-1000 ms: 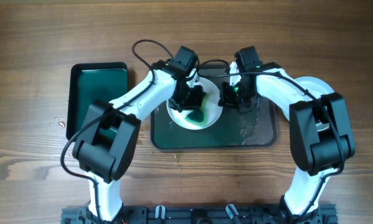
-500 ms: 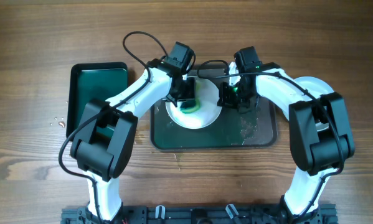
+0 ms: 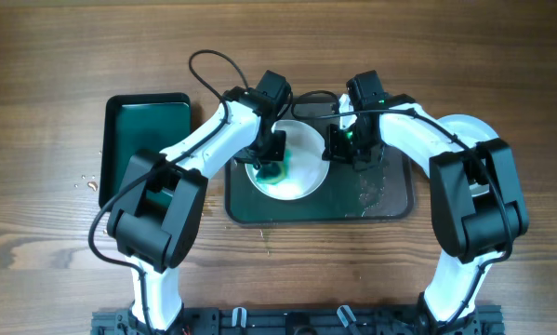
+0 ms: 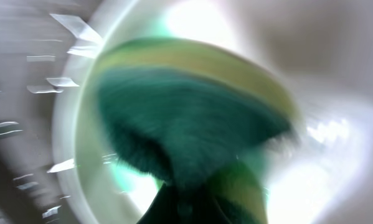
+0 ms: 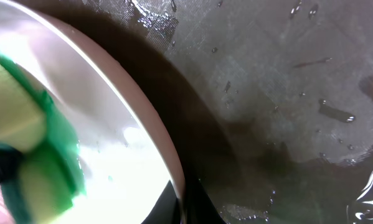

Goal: Clean dirty plates on tray and stack at the side
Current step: 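Scrub the last plate with the sponge in left gripper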

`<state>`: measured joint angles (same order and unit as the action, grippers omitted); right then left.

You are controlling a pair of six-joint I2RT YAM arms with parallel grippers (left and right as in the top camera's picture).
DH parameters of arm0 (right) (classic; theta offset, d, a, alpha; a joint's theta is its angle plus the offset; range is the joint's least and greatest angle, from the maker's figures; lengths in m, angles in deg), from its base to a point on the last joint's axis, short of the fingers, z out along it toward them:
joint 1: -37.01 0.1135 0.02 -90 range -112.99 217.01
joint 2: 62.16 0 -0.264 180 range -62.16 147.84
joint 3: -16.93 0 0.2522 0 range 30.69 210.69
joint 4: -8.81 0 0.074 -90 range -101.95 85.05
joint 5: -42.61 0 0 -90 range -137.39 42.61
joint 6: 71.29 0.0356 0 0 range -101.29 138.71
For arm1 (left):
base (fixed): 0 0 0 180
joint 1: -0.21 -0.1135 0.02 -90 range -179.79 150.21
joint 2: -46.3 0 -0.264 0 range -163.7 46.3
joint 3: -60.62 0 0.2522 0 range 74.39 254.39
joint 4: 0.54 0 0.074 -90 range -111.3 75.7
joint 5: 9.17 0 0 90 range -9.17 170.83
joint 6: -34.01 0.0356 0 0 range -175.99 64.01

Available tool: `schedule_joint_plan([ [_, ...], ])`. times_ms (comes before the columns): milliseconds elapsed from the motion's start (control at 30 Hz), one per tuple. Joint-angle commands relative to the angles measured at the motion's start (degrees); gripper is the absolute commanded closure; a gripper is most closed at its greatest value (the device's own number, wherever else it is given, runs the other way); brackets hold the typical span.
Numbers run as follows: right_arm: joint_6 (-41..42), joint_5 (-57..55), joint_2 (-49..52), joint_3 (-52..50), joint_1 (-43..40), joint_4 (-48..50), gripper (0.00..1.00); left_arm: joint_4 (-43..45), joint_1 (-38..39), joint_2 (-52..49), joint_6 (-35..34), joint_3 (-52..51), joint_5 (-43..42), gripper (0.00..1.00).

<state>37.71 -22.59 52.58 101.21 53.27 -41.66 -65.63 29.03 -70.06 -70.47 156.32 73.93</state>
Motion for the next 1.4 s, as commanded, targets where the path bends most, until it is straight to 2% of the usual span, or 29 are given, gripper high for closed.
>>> schedule_joint_plan([
  [0, 0.68, -2.86, 2.43, -2.29, 0.02, -0.31, 0.96, 2.93, 1.7, -0.66, 9.18, -1.03, -22.29, 0.96],
  [133, 0.63, -2.89, 2.43, -2.29, 0.02, -0.35, 0.96, 10.8, 1.84, -0.66, 9.14, -1.03, -23.17, 0.96],
  [233, 0.55, -2.89, 2.43, -2.29, 0.02, -0.39, 0.96, 15.69, 1.81, -0.68, 9.01, -1.05, -18.45, 0.96],
  [367, 0.52, -2.91, 2.43, -2.29, 0.02, -0.39, 0.96, 18.45, 1.81, -0.68, 6.54, -1.05, -5.42, 0.96],
  [500, 0.48, -2.91, 2.43, -2.29, 0.02, -0.39, 0.96, 16.72, 1.77, -0.68, 5.6, -1.05, 15.15, 0.96],
  [633, 0.48, -2.91, 2.43, -2.29, 0.02, -0.39, 0.96, 12.96, 1.77, -0.66, -0.31, -1.03, 32.59, 0.96],
  [733, 0.44, -2.93, 2.43, -2.29, 0.02, -0.39, 0.96, 9.38, 1.88, -0.66, -1.66, -1.03, 36.37, 0.96],
  [833, 0.5, -2.89, 2.43, -2.29, 0.02, -0.39, 0.96, 5.81, 2.47, -0.66, -2.56, -1.03, 35.3, 0.96],
  [933, 0.48, -2.91, 2.43, -2.29, 0.02, -0.37, 0.96, 3.89, 3.32, -0.66, -2.47, -1.03, 27.8, 0.96],
  [1000, 0.48, -2.89, 2.43, -2.29, 0.02, -0.37, 0.96, 3.39, 3.82, -0.66, -2.21, -1.03, 20.0, 0.96],
  [1167, 0.48, -2.89, 2.43, -2.29, 0.02, -0.37, 0.96, 3.58, 5.62, -0.66, 5.66, -1.03, -12.09, 0.96],
  [1233, 0.5, -2.89, 2.43, -2.29, 0.02, -0.37, 0.96, 4.17, 6.1, -0.66, 6.62, -1.03, -17.35, 0.96],
  [1367, 0.48, -2.89, 2.43, -2.29, 0.02, -0.37, 0.96, 6.03, 6.19, -0.66, 6.58, -1.03, -18.32, 0.96],
])
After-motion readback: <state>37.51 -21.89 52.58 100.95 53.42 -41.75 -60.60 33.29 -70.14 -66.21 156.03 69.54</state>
